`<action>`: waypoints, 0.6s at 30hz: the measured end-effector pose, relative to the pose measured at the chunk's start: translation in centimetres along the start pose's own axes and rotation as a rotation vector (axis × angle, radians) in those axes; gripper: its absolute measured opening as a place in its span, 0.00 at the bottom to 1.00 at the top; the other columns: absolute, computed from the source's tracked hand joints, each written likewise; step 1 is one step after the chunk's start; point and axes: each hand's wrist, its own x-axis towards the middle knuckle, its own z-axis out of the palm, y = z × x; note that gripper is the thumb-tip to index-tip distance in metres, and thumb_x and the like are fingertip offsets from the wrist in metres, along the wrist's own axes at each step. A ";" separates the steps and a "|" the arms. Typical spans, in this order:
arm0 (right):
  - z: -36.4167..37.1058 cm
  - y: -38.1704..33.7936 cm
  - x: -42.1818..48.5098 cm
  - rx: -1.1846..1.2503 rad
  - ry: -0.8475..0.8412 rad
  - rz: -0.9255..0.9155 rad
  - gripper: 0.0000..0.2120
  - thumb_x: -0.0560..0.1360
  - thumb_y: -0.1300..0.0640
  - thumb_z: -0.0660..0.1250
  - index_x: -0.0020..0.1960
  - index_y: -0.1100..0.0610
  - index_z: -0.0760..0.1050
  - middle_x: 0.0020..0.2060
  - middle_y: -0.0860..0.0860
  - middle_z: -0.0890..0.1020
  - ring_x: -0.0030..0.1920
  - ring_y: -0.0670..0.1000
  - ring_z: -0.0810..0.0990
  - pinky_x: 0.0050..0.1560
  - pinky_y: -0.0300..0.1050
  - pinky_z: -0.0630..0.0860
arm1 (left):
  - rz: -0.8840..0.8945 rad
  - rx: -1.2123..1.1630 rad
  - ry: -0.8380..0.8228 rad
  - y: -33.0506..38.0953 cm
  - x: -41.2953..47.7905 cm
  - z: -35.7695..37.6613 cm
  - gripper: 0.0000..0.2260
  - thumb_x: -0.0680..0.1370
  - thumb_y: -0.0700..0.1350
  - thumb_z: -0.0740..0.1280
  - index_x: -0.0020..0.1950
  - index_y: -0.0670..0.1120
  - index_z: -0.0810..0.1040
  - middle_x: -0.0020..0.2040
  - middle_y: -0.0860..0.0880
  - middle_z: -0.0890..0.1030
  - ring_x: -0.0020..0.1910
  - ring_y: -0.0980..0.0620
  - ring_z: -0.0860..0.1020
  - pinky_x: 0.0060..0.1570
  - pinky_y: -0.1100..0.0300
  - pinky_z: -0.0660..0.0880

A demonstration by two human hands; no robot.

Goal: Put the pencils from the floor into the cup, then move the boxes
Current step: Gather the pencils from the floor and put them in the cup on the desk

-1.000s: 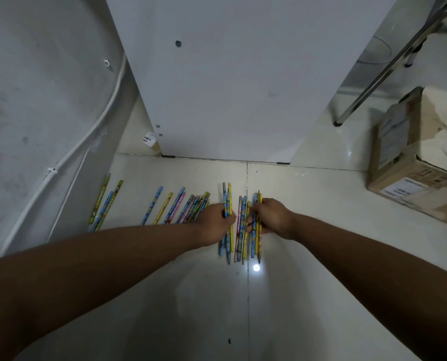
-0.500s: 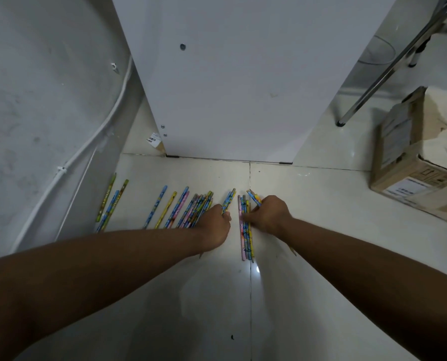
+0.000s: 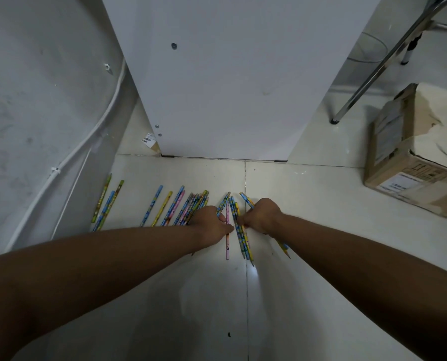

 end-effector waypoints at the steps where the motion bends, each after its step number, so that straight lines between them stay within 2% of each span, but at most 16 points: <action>1: 0.0 0.1 0.0 0.018 0.001 0.005 0.17 0.70 0.46 0.82 0.38 0.57 0.79 0.33 0.51 0.80 0.31 0.48 0.76 0.30 0.41 0.74 | 0.002 0.022 0.011 0.0 0.0 0.1 0.14 0.70 0.54 0.80 0.47 0.46 0.84 0.43 0.51 0.84 0.43 0.52 0.82 0.44 0.57 0.79; 3: 0.0 0.4 0.1 0.053 0.011 0.020 0.19 0.71 0.43 0.80 0.39 0.57 0.79 0.32 0.51 0.78 0.28 0.48 0.74 0.29 0.41 0.73 | 0.010 0.057 0.035 0.1 -0.1 0.1 0.16 0.69 0.55 0.80 0.49 0.48 0.82 0.44 0.52 0.83 0.44 0.52 0.81 0.42 0.58 0.77; 6: -0.3 0.8 0.1 0.077 0.008 -0.021 0.18 0.72 0.45 0.79 0.37 0.57 0.78 0.31 0.52 0.76 0.28 0.50 0.73 0.34 0.45 0.74 | 0.026 0.070 0.062 0.4 -0.1 0.1 0.15 0.70 0.55 0.80 0.49 0.48 0.82 0.43 0.53 0.82 0.43 0.53 0.80 0.40 0.60 0.75; 9: -0.2 0.8 0.1 0.037 -0.016 -0.072 0.19 0.69 0.44 0.82 0.37 0.57 0.79 0.32 0.50 0.78 0.32 0.48 0.75 0.35 0.43 0.73 | 0.048 0.032 0.055 0.7 0.4 0.2 0.13 0.72 0.55 0.78 0.47 0.48 0.83 0.44 0.52 0.84 0.44 0.51 0.82 0.42 0.59 0.77; 12: 0.0 0.6 0.2 0.020 -0.044 -0.073 0.18 0.67 0.46 0.84 0.36 0.54 0.78 0.33 0.49 0.80 0.33 0.46 0.76 0.33 0.40 0.72 | 0.038 -0.018 0.041 1.0 0.8 0.4 0.09 0.75 0.49 0.71 0.43 0.44 0.83 0.41 0.48 0.84 0.42 0.48 0.83 0.41 0.54 0.81; 15: -0.3 0.7 0.1 0.050 -0.051 -0.053 0.17 0.69 0.50 0.84 0.35 0.55 0.76 0.32 0.50 0.78 0.32 0.47 0.75 0.30 0.39 0.71 | 0.004 -0.091 0.026 1.0 1.2 0.8 0.13 0.76 0.46 0.66 0.39 0.38 0.82 0.33 0.46 0.79 0.34 0.48 0.77 0.31 0.57 0.70; 18: -0.3 0.8 0.1 0.091 -0.067 -0.063 0.17 0.72 0.53 0.81 0.33 0.55 0.74 0.29 0.50 0.75 0.28 0.47 0.71 0.26 0.40 0.68 | -0.019 -0.141 -0.013 1.0 1.4 1.0 0.12 0.74 0.47 0.68 0.42 0.38 0.85 0.35 0.43 0.81 0.33 0.50 0.76 0.32 0.58 0.67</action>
